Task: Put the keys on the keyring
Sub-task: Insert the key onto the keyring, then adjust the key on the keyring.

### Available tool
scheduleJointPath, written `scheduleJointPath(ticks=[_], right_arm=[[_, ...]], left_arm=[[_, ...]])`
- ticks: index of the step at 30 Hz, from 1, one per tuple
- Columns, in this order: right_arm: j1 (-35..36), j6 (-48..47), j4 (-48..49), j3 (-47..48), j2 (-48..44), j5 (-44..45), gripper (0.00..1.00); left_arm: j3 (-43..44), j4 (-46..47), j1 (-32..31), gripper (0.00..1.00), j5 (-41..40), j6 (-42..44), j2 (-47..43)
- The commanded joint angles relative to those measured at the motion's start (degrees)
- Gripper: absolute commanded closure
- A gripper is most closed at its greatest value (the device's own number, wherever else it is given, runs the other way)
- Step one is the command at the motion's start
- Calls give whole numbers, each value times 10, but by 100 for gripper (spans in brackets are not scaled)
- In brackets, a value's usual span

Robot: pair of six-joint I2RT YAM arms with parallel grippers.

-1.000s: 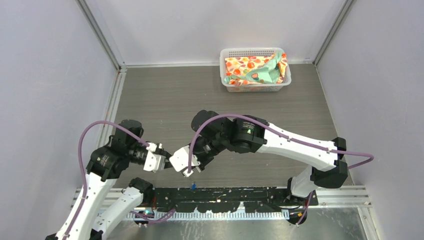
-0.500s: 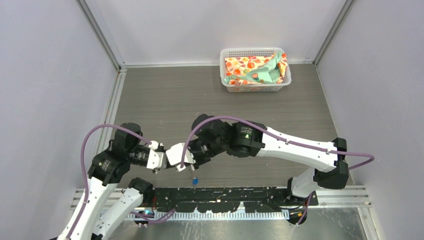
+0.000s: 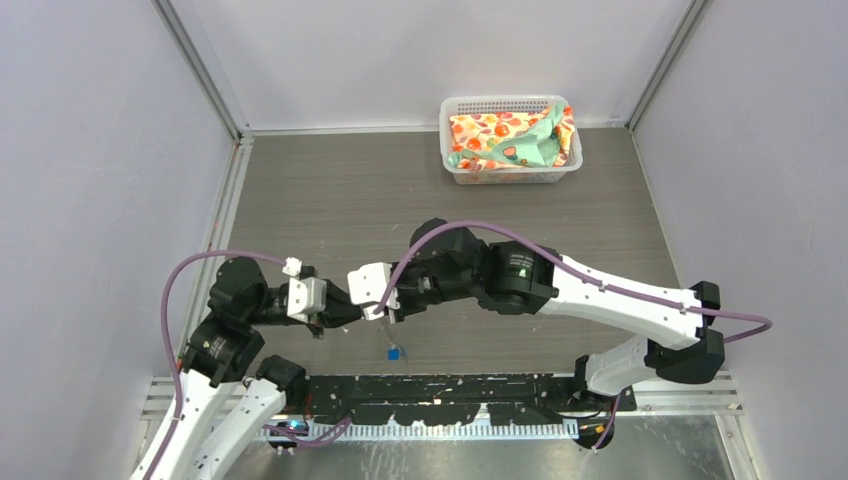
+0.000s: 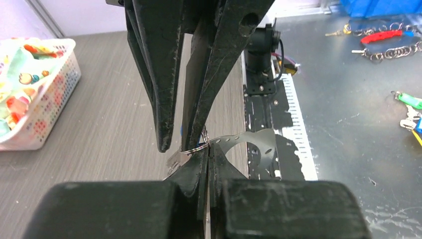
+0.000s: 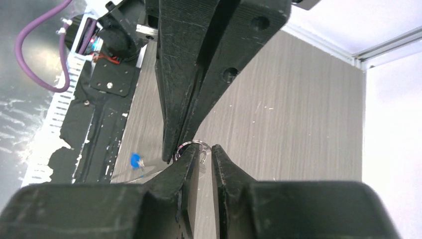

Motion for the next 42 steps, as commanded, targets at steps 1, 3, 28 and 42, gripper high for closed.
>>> scheduleJointPath(ticks=[1, 3, 28, 42], right_arm=[[18, 17, 69, 5, 0, -40, 77], [18, 16, 67, 6, -4, -39, 75], [2, -10, -118, 134, 20, -89, 59], [-3, -29, -145, 181, 28, -61, 58]], left_arm=[[12, 210, -3, 100, -6, -98, 5], [10, 213, -3, 100, -5, -98, 3], [-17, 212, -3, 100, 38, -51, -40], [-27, 213, -3, 100, 35, -54, -51]])
